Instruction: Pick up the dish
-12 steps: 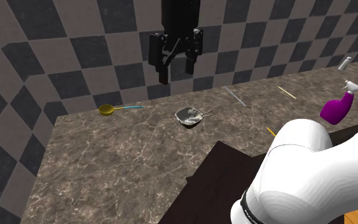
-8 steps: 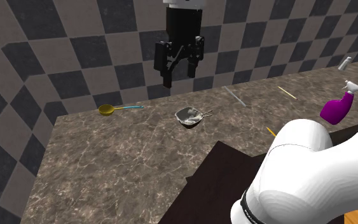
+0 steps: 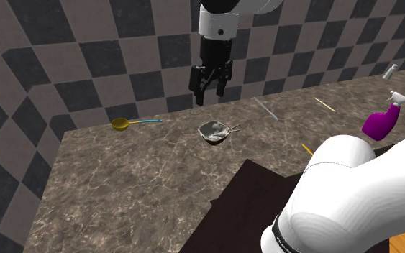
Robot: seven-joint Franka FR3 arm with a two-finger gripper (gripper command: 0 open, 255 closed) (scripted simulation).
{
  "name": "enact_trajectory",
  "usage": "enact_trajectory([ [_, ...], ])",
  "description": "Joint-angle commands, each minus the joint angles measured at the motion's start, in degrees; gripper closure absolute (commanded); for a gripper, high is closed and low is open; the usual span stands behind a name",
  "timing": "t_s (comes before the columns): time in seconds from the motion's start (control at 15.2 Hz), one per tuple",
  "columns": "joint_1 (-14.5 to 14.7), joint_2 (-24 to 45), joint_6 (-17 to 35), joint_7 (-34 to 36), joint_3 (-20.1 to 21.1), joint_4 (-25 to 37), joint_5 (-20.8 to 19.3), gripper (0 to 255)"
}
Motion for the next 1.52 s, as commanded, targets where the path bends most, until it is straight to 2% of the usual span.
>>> enact_trajectory([
  [0.0, -0.4, 1.5, 3.1, -2.3, -1.9, -1.4, -0.6, 0],
  [0.4, -1.0, 10.5, 12.6, -10.3, -8.5, -1.9, -0.9, 0],
  [0.73, -0.4, 20.3, 19.9, -18.3, -14.0, 0.1, 1.8, 0],
  [0.92, 0.1, 27.1, 23.5, -24.0, -17.0, 2.3, 5.3, 0],
  [1.12, 0.3, 34.6, 26.3, -30.5, -19.4, 5.3, 10.5, 0],
  [1.45, -2.0, 47.8, 28.5, -41.8, -20.1, 12.2, 21.2, 0],
])
